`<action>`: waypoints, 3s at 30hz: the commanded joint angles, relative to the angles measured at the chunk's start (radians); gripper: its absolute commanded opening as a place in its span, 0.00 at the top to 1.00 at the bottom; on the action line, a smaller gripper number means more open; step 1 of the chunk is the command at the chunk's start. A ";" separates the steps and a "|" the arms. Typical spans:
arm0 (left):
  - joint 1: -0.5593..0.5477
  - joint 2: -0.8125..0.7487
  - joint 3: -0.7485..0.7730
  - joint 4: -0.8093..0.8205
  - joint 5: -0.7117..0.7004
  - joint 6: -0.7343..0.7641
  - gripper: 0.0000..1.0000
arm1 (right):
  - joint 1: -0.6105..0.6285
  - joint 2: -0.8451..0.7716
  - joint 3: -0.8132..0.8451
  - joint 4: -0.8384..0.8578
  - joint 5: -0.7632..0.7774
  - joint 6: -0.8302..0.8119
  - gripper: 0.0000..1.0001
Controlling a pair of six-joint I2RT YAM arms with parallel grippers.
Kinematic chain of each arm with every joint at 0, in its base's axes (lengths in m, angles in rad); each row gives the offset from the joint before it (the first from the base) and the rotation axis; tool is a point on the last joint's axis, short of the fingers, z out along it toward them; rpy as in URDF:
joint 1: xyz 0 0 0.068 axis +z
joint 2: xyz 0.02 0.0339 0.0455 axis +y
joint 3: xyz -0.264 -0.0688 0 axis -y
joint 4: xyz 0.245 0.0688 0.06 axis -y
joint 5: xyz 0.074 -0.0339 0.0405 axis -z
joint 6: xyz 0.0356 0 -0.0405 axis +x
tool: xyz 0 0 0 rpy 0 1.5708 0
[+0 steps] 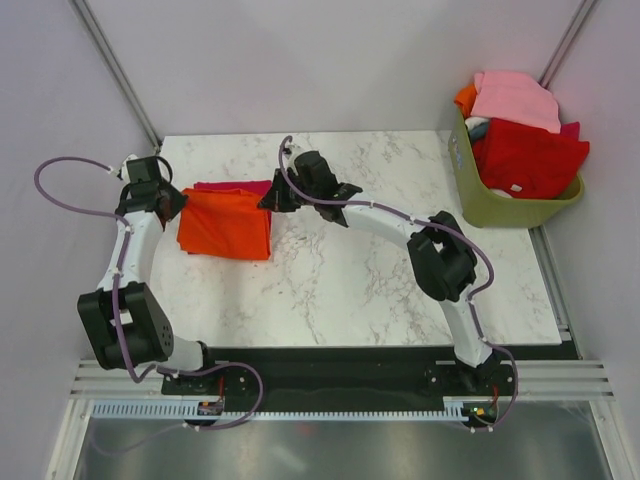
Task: Fold and stack the t-shirts
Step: Neatly place the folded tshirt to the corner, then reset both grippers
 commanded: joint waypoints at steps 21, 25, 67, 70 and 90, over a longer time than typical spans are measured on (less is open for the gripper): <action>0.026 0.353 0.255 0.090 0.026 0.029 0.98 | -0.084 0.294 0.402 -0.051 0.022 0.018 1.00; 0.027 0.433 0.335 0.091 0.045 0.031 0.98 | -0.098 0.365 0.462 -0.040 0.020 0.032 1.00; -0.312 0.044 -0.108 0.307 0.416 -0.093 0.61 | -0.228 -0.465 -0.611 0.230 0.112 0.023 0.64; -0.312 0.005 -0.217 0.438 0.434 -0.146 0.62 | -0.230 -0.509 -0.679 0.242 0.086 0.007 0.73; -0.300 0.226 -0.589 1.226 0.517 -0.428 0.68 | -0.244 -0.620 -0.858 0.322 0.053 -0.022 0.88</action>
